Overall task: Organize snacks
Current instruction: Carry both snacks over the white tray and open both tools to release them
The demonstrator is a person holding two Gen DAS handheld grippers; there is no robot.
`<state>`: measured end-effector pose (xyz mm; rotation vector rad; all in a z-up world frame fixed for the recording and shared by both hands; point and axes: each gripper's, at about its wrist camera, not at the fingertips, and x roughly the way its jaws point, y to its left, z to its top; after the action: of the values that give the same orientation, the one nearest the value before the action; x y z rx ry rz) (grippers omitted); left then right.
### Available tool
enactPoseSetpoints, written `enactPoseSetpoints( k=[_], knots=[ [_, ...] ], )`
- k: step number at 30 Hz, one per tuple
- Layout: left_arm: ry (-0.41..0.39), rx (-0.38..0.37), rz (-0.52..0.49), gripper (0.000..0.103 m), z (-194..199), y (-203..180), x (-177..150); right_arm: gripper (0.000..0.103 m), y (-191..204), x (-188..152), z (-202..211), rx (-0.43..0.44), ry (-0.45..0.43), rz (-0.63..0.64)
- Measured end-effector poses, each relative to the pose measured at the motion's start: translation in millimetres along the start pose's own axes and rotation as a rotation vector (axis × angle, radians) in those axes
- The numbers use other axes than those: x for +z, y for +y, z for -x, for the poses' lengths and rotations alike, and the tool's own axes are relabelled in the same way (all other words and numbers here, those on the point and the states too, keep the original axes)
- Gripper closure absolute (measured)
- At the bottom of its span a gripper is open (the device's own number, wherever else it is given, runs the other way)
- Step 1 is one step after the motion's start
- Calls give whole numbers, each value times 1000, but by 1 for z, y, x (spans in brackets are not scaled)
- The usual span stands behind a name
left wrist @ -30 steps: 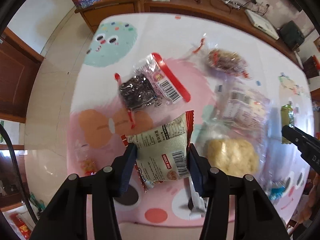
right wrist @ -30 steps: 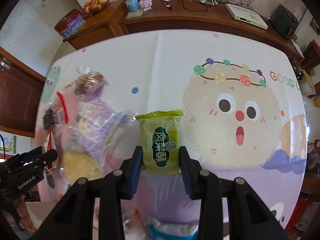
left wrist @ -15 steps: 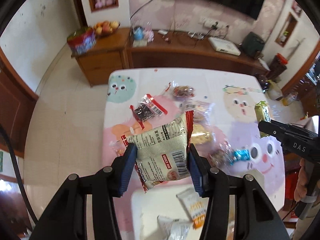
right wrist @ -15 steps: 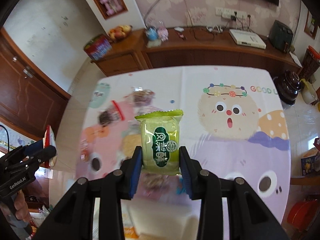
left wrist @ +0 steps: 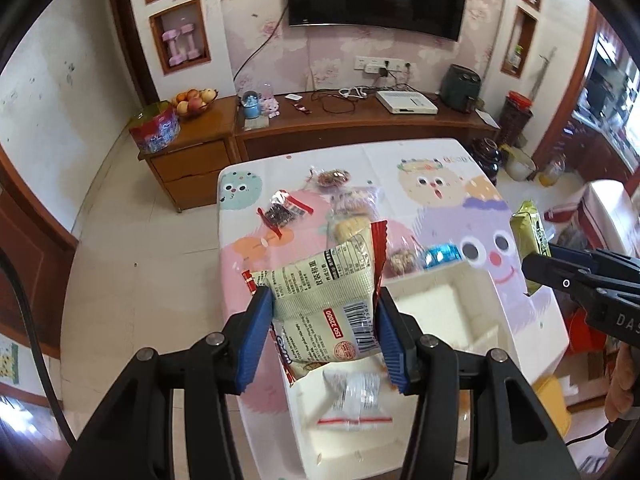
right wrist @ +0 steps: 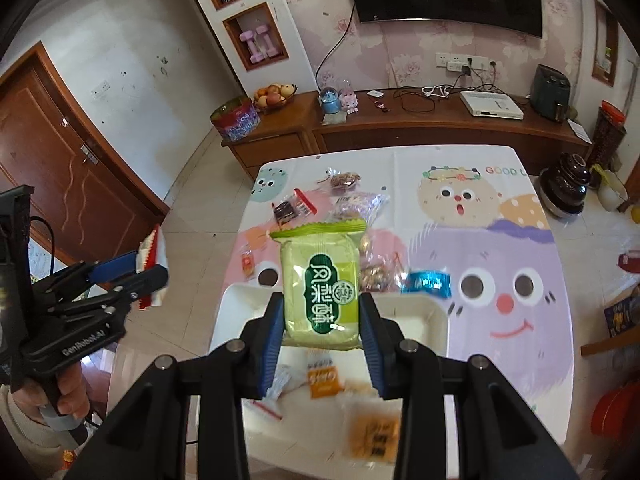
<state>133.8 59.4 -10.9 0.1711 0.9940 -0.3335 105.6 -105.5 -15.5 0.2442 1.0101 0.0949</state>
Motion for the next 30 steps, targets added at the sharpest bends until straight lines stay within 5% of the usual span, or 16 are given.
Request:
enactPoseSetpoints(
  k=[15,30],
  knots=[
    [106,20,-105,54,-17,-22,-46,66,42,-84,-9,-85,38,36],
    [145,36,-137,53,-31,-33,-60,66,55,-107,-23,-111,86,74]
  ],
)
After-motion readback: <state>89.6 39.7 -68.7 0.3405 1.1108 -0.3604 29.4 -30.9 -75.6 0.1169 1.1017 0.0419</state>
